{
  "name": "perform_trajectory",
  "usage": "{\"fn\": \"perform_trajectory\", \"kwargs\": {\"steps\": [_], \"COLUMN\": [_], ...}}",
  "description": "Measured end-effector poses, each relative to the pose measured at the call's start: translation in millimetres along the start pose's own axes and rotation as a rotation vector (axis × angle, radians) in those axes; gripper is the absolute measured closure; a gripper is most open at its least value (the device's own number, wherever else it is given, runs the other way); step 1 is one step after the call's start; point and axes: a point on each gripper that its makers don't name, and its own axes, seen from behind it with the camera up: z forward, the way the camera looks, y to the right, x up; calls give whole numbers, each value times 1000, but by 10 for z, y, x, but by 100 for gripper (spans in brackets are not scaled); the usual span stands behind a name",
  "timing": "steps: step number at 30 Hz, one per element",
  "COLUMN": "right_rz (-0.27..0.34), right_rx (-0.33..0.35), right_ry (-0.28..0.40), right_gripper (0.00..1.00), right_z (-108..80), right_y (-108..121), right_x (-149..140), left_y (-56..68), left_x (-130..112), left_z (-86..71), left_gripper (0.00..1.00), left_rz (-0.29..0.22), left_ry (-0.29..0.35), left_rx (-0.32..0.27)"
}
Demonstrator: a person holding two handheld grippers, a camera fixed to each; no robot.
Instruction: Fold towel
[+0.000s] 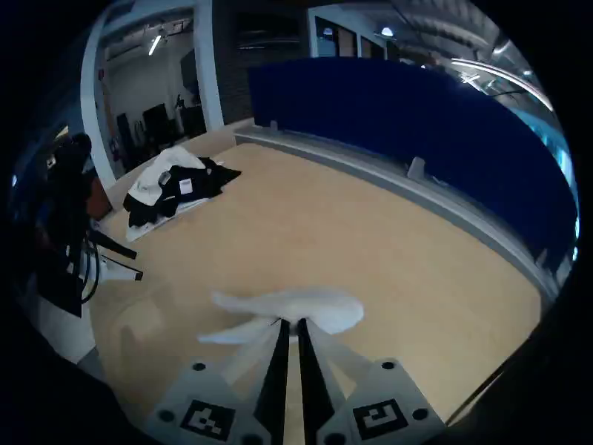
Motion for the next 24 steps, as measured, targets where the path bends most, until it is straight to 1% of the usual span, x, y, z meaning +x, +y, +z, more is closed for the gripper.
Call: {"fn": "perform_trajectory", "kwargs": {"steps": [3,8,15,24], "right_rz": [5,11,37,71], "right_rx": [-25,-77,-143,-219], "right_ry": [15,22,29,27], "right_gripper": [92,92,92,92], "right_z": [-168,-439,-771,-1120], "right_y": [144,400,746,1159], "right_x": [83,94,12,-174], "left_y": [18,57,94,116], "left_x": [0,5,2,3], "left_z": [-10,-35,-60,-103], "left_gripper": [4,4,4,4], "left_rz": [3,12,22,34], "left_ry": [2,5,7,7], "left_rx": [-3,-8,-15,-16]}}
